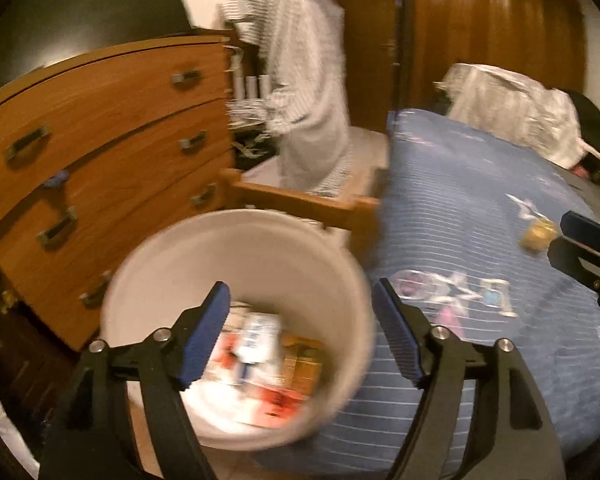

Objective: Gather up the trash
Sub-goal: 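Move both tools back from the bucket toward the trash on the bed, then grasp the white foam sheet with the left tool while the right tool grasps the white towel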

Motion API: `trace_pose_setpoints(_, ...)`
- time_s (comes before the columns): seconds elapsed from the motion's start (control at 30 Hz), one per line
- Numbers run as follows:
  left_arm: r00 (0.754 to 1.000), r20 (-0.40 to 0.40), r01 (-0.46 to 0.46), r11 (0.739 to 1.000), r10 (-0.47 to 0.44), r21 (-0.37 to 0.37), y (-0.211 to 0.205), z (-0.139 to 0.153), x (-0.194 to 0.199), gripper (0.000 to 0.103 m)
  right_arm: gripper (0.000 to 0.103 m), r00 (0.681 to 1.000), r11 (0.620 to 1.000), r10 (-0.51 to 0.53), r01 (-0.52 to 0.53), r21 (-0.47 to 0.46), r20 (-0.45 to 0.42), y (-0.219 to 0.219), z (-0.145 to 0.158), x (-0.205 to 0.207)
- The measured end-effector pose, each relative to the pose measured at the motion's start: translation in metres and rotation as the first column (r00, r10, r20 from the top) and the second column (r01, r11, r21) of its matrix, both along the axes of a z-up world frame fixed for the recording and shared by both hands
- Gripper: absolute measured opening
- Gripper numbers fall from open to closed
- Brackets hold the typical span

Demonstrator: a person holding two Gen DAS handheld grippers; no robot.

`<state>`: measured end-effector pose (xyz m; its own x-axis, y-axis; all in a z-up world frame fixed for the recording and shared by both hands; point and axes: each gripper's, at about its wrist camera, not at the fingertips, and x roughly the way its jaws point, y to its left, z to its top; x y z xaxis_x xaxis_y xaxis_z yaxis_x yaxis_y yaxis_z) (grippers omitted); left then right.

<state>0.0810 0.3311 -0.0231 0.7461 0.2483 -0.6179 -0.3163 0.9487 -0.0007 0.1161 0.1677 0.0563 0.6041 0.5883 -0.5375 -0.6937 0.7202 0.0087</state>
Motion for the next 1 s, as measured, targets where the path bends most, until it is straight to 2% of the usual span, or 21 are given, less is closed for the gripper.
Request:
trace_pose_setpoints(0.17,0.991,-0.003,0.130,0.991,-0.130,-0.015,-0.063,-0.006,0.014,0.074,0.054,0.987,0.988,-0.153,0.153,0.006,-0.044,-0.102,-0.019,0.002)
trace_pose_setpoints(0.3,0.975,-0.021,0.220,0.975,-0.220,-0.031,-0.113,-0.015,0.024,0.078,0.059,0.952,0.955,-0.296,0.297,0.005,-0.079,-0.192,-0.036,0.000)
trace_pose_setpoints(0.37,0.965,-0.037,0.257,0.966,-0.258,-0.043,-0.137,-0.022,0.030,0.078,0.060,0.925,0.930,-0.363,0.366,0.010,-0.113,-0.235,-0.048,0.000)
trace_pose_setpoints(0.57,0.941,-0.068,0.325,0.941,-0.332,-0.100,-0.196,-0.040,0.044,0.078,0.063,0.786,0.800,-0.563,0.596,0.068,-0.256,-0.376,-0.088,-0.004)
trace_pose_setpoints(0.67,0.919,-0.080,0.376,0.920,-0.385,-0.109,-0.238,-0.047,0.052,0.078,0.066,0.742,0.752,-0.599,0.650,0.110,-0.301,-0.419,-0.102,-0.005)
trace_pose_setpoints(0.8,0.894,-0.080,0.434,0.896,-0.441,-0.094,-0.285,-0.045,0.066,0.078,0.071,0.723,0.711,-0.611,0.681,0.177,-0.323,-0.450,-0.111,-0.006)
trace_pose_setpoints(0.9,0.866,-0.050,0.493,0.867,-0.497,-0.068,-0.333,-0.035,0.093,0.080,0.074,0.712,0.672,-0.613,0.698,0.248,-0.343,-0.469,-0.119,-0.011)
trace_pose_setpoints(1.0,0.857,0.001,0.515,0.857,-0.515,-0.032,-0.375,-0.022,0.121,0.087,0.076,0.683,0.621,-0.632,0.729,0.289,-0.365,-0.482,-0.130,-0.015)
